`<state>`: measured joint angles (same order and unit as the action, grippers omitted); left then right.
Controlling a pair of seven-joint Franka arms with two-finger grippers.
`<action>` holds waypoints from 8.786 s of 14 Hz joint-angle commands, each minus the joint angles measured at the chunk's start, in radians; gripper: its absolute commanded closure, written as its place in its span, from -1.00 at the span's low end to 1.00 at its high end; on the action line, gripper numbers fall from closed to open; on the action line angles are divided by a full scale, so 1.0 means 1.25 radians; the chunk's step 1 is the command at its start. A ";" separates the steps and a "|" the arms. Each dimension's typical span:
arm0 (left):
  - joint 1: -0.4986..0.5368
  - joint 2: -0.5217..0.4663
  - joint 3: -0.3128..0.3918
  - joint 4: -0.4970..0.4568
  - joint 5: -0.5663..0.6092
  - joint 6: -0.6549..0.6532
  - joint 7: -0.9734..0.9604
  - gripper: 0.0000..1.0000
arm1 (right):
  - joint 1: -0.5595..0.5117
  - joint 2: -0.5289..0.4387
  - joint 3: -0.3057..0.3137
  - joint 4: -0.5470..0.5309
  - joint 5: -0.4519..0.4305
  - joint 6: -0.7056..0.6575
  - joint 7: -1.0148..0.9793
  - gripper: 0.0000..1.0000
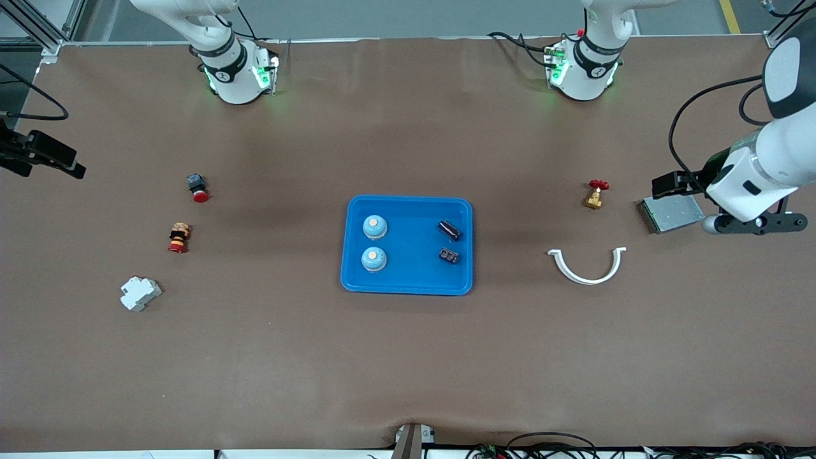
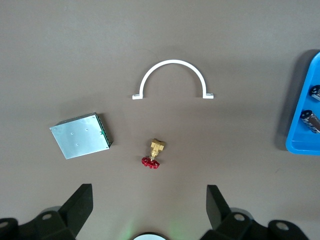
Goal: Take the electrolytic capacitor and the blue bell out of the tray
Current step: 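Move both grippers toward the blue tray, then grasp a capacitor with the left gripper while the right gripper grasps a bell, then set the brown capacitor inside the white arch with the left gripper, then grasp another capacitor with the left gripper while the right gripper moves the bell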
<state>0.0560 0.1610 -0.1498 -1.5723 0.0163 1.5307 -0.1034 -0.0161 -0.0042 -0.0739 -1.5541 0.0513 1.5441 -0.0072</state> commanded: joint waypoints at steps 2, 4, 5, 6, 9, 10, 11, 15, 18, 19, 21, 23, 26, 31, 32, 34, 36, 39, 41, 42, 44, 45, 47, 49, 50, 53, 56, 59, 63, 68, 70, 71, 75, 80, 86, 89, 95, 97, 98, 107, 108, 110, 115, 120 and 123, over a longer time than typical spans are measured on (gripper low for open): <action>0.004 0.005 0.000 0.011 -0.019 -0.013 0.012 -1.00 | -0.014 0.014 0.011 0.022 -0.007 -0.015 0.003 -1.00; 0.001 0.013 0.000 0.009 -0.056 -0.002 -0.026 -1.00 | -0.013 0.013 0.011 0.021 -0.007 -0.015 0.013 -1.00; 0.002 0.023 0.000 0.005 -0.086 0.009 -0.057 -1.00 | -0.012 0.013 0.011 0.021 -0.005 -0.018 0.016 -1.00; -0.002 0.027 -0.003 -0.002 -0.121 0.017 -0.083 -1.00 | -0.010 0.012 0.011 0.020 -0.002 -0.024 0.022 -1.00; -0.058 0.036 -0.011 -0.053 -0.130 0.102 -0.191 -1.00 | 0.032 0.007 0.027 0.021 0.006 -0.040 0.144 -1.00; -0.074 0.053 -0.015 -0.063 -0.132 0.136 -0.212 -1.00 | 0.059 0.005 0.028 0.022 0.006 -0.052 0.188 -1.00; -0.099 0.071 -0.019 -0.065 -0.136 0.167 -0.229 -1.00 | 0.089 0.005 0.031 0.022 0.006 -0.061 0.223 -1.00; -0.224 0.161 -0.019 -0.060 -0.137 0.308 -0.435 -1.00 | 0.220 -0.002 0.032 0.022 0.006 -0.067 0.403 -1.00; -0.302 0.226 -0.019 -0.058 -0.137 0.429 -0.590 -1.00 | 0.312 0.007 0.031 0.020 0.006 -0.051 0.496 -1.00; -0.323 0.248 -0.019 -0.058 -0.137 0.467 -0.642 -1.00 | 0.335 0.011 0.031 0.015 0.006 -0.036 0.523 -1.00; -0.366 0.286 -0.016 -0.059 -0.131 0.511 -0.704 -1.00 | 0.384 0.040 0.031 0.011 0.007 -0.007 0.602 -1.00; -0.394 0.317 -0.015 -0.059 -0.113 0.531 -0.794 -1.00 | 0.429 0.077 0.031 0.009 0.007 0.032 0.677 -1.00; -0.423 0.351 -0.015 -0.063 -0.110 0.532 -0.863 -0.84 | 0.478 0.143 0.031 0.007 0.009 0.075 0.691 -1.00; -0.457 0.410 -0.014 -0.058 -0.035 0.534 -1.061 -0.63 | 0.503 0.219 0.031 -0.026 0.051 0.249 0.692 -1.00; -0.457 0.416 -0.014 -0.059 -0.033 0.534 -1.068 -0.57 | 0.503 0.233 0.031 -0.039 0.051 0.284 0.692 -1.00; -0.460 0.427 -0.014 -0.058 -0.033 0.536 -1.074 -0.50 | 0.503 0.240 0.031 -0.098 0.051 0.373 0.686 -1.00; -0.461 0.433 -0.014 -0.059 -0.034 0.561 -1.075 -0.41 | 0.511 0.243 0.031 -0.184 0.050 0.498 0.671 -1.00; -0.462 0.444 -0.015 -0.059 -0.039 0.584 -1.088 -0.31 | 0.527 0.283 0.031 -0.207 0.046 0.538 0.617 -1.00; -0.462 0.452 -0.016 -0.059 -0.036 0.584 -1.098 -0.20 | 0.532 0.306 0.031 -0.206 0.046 0.536 0.588 -1.00; -0.463 0.454 -0.015 -0.059 -0.036 0.584 -1.098 -0.16 | 0.536 0.317 0.031 -0.204 0.046 0.538 0.587 -1.00; -0.466 0.458 -0.016 -0.058 -0.041 0.586 -1.098 0.19 | 0.545 0.346 0.031 -0.195 0.046 0.553 0.587 -1.00; -0.466 0.457 -0.016 -0.058 -0.043 0.587 -1.098 0.50 | 0.545 0.357 0.031 -0.188 0.046 0.559 0.589 -1.00; -0.467 0.452 -0.016 -0.058 -0.043 0.586 -1.104 1.00 | 0.545 0.380 0.031 -0.172 0.044 0.559 0.586 -1.00; -0.463 0.447 -0.016 -0.058 -0.043 0.584 -1.134 1.00 | 0.549 0.407 0.031 -0.157 0.041 0.561 0.567 -1.00; -0.461 0.444 -0.016 -0.056 -0.041 0.582 -1.137 1.00 | 0.550 0.420 0.031 -0.146 0.041 0.563 0.565 -1.00; -0.452 0.392 -0.015 -0.058 -0.040 0.555 -1.143 1.00 | 0.559 0.461 0.030 -0.114 0.041 0.563 0.565 -1.00; -0.422 0.322 0.000 -0.058 -0.028 0.486 -1.119 1.00 | 0.564 0.494 0.030 -0.099 0.042 0.592 0.565 -1.00; -0.369 0.278 0.000 -0.058 -0.005 0.419 -1.062 1.00 | 0.571 0.513 0.030 -0.097 0.041 0.603 0.564 -1.00; -0.241 0.246 -0.002 -0.064 -0.002 0.338 -0.896 1.00 | 0.579 0.530 0.031 -0.098 0.039 0.609 0.563 -1.00; -0.090 0.264 -0.003 -0.102 0.054 0.334 -0.682 1.00 | 0.590 0.543 0.031 -0.102 0.040 0.609 0.562 -1.00; -0.083 0.282 -0.003 -0.103 0.061 0.335 -0.677 1.00 | 0.590 0.545 0.031 -0.104 0.040 0.608 0.562 -1.00; -0.078 0.297 -0.002 -0.103 0.061 0.335 -0.666 1.00 | 0.591 0.546 0.031 -0.104 0.040 0.607 0.562 -1.00; -0.056 0.347 -0.002 -0.120 0.095 0.374 -0.651 1.00 | 0.597 0.559 0.031 -0.104 0.040 0.608 0.562 -1.00; -0.044 0.368 -0.002 -0.161 0.099 0.435 -0.651 1.00 | 0.597 0.564 0.031 -0.104 0.041 0.609 0.562 -1.00; -0.046 0.378 -0.002 -0.158 0.099 0.432 -0.651 -1.00 | 0.597 0.564 0.031 -0.103 0.041 0.614 0.562 -0.03; -0.046 0.339 -0.004 -0.147 0.099 0.406 -0.650 -1.00 | 0.599 0.567 0.031 -0.103 0.041 0.619 0.562 0.53; -0.059 0.315 -0.071 -0.014 0.063 0.320 -0.679 -1.00 | 0.597 0.551 0.035 -0.097 0.049 0.601 0.564 0.63; -0.078 0.334 -0.096 0.017 0.032 0.323 -0.760 -1.00 | 0.588 0.530 0.042 -0.060 0.050 0.519 0.564 0.67; -0.106 0.346 -0.097 0.038 0.032 0.323 -0.804 -1.00 | 0.582 0.525 0.042 -0.033 0.050 0.466 0.563 0.67; -0.290 0.443 -0.092 0.093 0.031 0.501 -1.089 -1.00 | 0.394 0.386 0.037 0.034 0.050 0.161 0.241 0.67; -0.307 0.456 -0.091 0.093 0.032 0.530 -1.114 -1.00 | 0.371 0.372 0.036 0.032 0.049 0.147 0.196 0.67; -0.337 0.475 -0.089 0.094 0.035 0.573 -1.176 -0.96 | 0.330 0.350 0.035 0.022 0.040 0.138 0.114 0.67; -0.390 0.509 -0.074 0.093 0.047 0.581 -1.227 -0.64 | 0.229 0.325 0.033 -0.021 0.000 0.148 -0.074 0.67; -0.429 0.547 -0.039 0.094 0.048 0.581 -1.234 -0.34 | 0.130 0.329 0.032 -0.039 -0.026 0.184 -0.253 0.67; -0.433 0.549 -0.035 0.094 0.050 0.581 -1.238 0.24 | 0.060 0.333 0.033 -0.117 -0.034 0.333 -0.401 0.67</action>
<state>-0.4686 0.8415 -0.2097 -1.4755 0.0667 2.2550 -1.6292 0.1194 0.4430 -0.0519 -1.6074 0.0212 1.8598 -0.4085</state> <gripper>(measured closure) 0.383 0.357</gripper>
